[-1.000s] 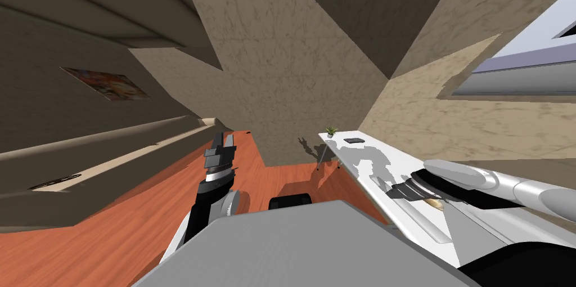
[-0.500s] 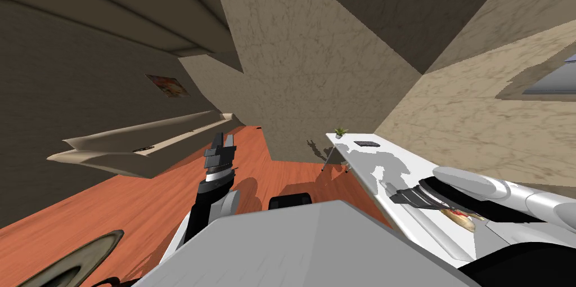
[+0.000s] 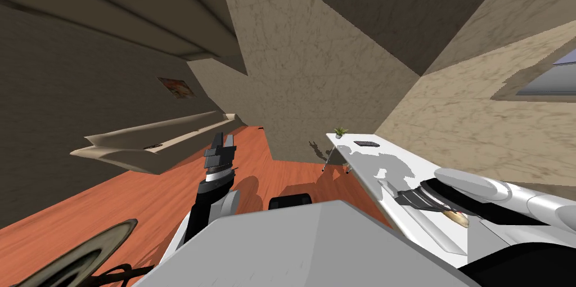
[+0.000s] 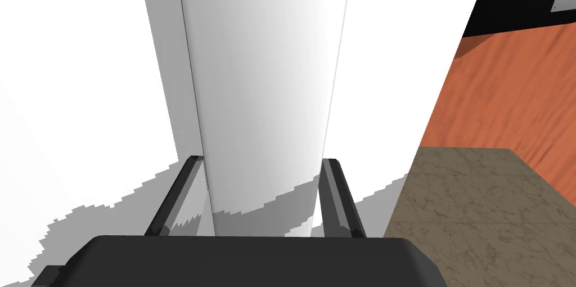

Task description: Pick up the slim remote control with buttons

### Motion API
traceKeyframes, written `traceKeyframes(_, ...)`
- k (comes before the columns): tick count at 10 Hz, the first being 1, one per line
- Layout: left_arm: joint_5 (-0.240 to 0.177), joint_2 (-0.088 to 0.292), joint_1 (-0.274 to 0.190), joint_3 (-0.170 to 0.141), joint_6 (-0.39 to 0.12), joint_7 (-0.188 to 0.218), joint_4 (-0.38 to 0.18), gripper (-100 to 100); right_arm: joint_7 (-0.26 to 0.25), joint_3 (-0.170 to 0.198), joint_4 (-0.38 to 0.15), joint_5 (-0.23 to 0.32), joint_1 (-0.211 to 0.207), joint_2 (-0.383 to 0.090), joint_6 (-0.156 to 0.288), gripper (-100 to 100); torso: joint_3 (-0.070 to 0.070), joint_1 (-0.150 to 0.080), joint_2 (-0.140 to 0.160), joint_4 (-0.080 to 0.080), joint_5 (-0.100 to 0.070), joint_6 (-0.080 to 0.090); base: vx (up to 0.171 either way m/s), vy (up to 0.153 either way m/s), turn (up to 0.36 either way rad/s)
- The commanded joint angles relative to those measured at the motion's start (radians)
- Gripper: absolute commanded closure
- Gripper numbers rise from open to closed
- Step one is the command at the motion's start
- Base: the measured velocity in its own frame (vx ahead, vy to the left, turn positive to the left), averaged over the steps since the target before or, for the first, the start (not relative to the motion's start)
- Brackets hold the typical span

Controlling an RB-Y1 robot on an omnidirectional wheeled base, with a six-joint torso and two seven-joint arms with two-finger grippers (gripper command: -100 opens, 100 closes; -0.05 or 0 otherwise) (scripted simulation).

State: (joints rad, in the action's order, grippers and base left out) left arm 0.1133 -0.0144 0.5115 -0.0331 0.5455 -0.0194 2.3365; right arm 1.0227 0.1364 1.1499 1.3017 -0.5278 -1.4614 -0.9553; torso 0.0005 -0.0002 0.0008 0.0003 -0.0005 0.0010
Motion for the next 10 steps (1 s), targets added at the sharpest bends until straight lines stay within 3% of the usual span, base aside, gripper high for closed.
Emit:
traceKeyframes(1, 0.000, 0.000, 0.000, 0.000, 0.000, 0.000, 0.000, 0, 0.000, 0.000, 0.000, 0.000, 0.000, 0.000, 0.000, 100, 0.000, 0.000, 0.000, 0.000, 0.000, 0.000, 0.000, 0.000, 0.000)
traceKeyframes(2, 0.000, 0.000, 0.000, 0.000, 0.000, 0.000, 0.000, 0, 0.000, 0.000, 0.000, 0.000, 0.000, 0.000, 0.000, 100, 0.000, 0.000, 0.000, 0.000, 0.000, 0.000, 0.000, 0.000, 0.000)
traceKeyframes(3, 0.000, 0.000, 0.000, 0.000, 0.000, 0.000, 0.000, 0, 0.000, 0.000, 0.000, 0.000, 0.000, 0.000, 0.000, 0, 0.000, 0.000, 0.000, 0.000, 0.000, 0.000, 0.000, 0.000, 0.000)
traceKeyframes(4, 0.000, 0.000, 0.000, 0.000, 0.000, 0.000, 0.000, 0, -0.009, -0.008, 0.016, 0.002, -0.004, -0.010, -0.005, 100, 0.000, 0.000, 0.000, 0.000, 0.000, 0.000, 0.077, -0.011, -0.280)
traceKeyframes(8, 0.000, 0.000, 0.000, 0.000, 0.000, 0.000, 0.000, 0, -0.044, -0.048, 0.112, 0.019, -0.020, -0.068, -0.031, 100, -0.006, 0.001, -0.011, -0.002, 0.001, 0.001, 0.167, 0.010, -0.409)
traceKeyframes(9, 0.000, 0.000, 0.000, 0.000, 0.000, 0.000, 0.000, 0, -0.035, -0.047, 0.105, 0.013, -0.036, -0.061, -0.020, 100, -0.007, 0.003, -0.012, -0.002, 0.001, -0.002, 0.070, 0.023, 0.015)
traceKeyframes(10, 0.000, 0.000, 0.000, 0.000, 0.000, 0.000, 0.000, 0, -0.037, -0.050, 0.108, 0.013, -0.036, -0.063, -0.022, 0, -0.005, 0.002, -0.008, -0.002, 0.001, -0.001, 0.014, 0.004, 0.006)
